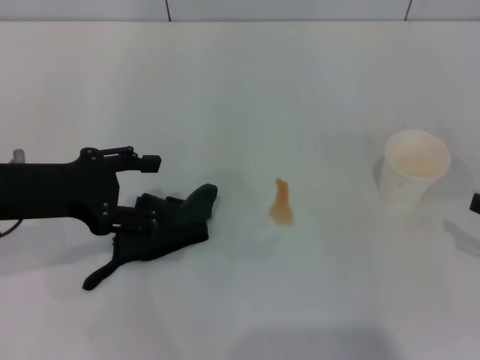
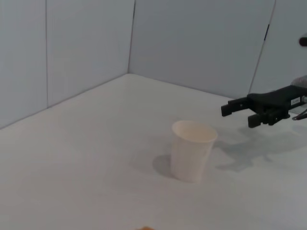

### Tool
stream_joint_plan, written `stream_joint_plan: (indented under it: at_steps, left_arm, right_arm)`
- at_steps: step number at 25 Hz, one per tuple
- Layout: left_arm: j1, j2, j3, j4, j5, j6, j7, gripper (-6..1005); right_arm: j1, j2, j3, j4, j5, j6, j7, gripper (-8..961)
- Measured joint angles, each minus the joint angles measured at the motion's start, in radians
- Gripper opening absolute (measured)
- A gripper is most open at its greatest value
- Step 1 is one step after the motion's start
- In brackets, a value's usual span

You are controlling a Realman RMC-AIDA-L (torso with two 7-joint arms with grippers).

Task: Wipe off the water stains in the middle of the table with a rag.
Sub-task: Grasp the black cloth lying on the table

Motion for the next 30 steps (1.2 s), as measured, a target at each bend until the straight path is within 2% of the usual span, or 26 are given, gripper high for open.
stream_joint_plan:
  at_steps: [6,14,18,24,30]
  left_arm:
    - [0.002,0.0,-0.004,0.001,-0.006,0.0,-0.001,881]
    - [0.0,0.0,-0.013,0.003,-0.007,0.0,0.0,881]
    - [-0.002,0.0,-0.014,0.003,-0.008,-0.002,0.002,881]
    - [-0.004,0.001,-0.015,0.003,-0.008,-0.012,0.004,881]
    - [-0.007,0.003,-0.019,0.003,-0.008,-0.013,0.005,881]
  right_arm:
    - [0.01,0.0,-0.006,-0.085,0.001,-0.069,0.032,872]
    - [0.065,-0.001,-0.196,-0.31,-0.019,-0.076,0.168,871]
    - [0.133,-0.002,-0.25,-0.423,-0.131,-0.065,0.288,871]
    - [0.191,-0.002,-0.268,-0.508,-0.26,-0.019,0.376,871]
    - [0.212,-0.005,-0.222,-0.535,-0.293,-0.006,0.385,870]
